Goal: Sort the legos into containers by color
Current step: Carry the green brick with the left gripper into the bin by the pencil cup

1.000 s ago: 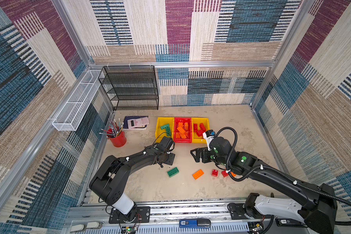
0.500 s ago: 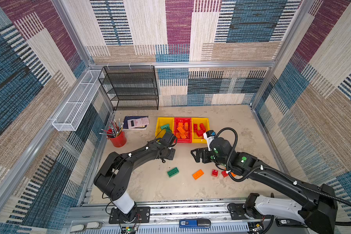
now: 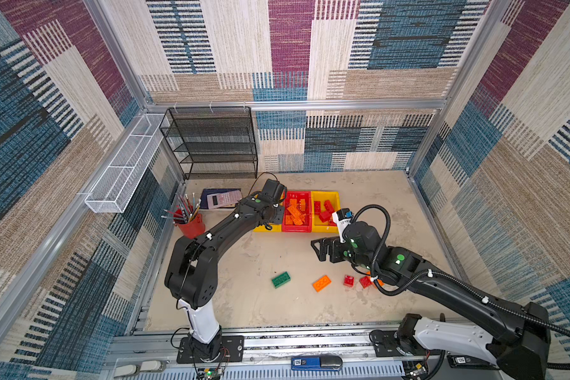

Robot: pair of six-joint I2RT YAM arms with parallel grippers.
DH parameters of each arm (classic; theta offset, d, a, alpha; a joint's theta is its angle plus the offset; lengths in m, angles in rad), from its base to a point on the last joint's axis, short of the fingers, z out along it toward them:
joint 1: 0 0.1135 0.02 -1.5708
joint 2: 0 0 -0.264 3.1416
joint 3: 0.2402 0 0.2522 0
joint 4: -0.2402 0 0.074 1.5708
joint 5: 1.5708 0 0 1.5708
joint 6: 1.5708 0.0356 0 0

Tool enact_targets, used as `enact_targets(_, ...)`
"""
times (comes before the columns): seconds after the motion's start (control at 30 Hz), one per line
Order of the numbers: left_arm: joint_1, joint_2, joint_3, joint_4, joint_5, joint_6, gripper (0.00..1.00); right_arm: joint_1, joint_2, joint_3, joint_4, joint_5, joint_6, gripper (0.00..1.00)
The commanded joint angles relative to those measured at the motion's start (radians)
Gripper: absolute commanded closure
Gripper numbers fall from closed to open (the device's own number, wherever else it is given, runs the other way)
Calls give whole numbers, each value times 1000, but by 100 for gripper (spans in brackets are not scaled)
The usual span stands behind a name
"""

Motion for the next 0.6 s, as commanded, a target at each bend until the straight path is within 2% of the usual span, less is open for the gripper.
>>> enact_targets(0.0, 42, 66, 100, -63, 22, 26, 73, 0, 7, 18, -5, 31, -16, 0)
enact_targets(0.3, 127, 285, 357, -135, 109, 33, 69, -2, 99, 104, -34, 77, -28, 0)
enact_targets(0.33, 132, 307, 380, -145, 115, 32, 67, -3, 111, 114, -37, 83, -29, 0)
enact_targets(0.43, 135, 357, 447, -181, 133, 30, 38, -7, 150, 141, -42, 93, -38, 0)
enact_targets(0.57, 135, 347, 444, -177, 160, 15, 32, -8, 195, 173, -42, 89, -51, 0)
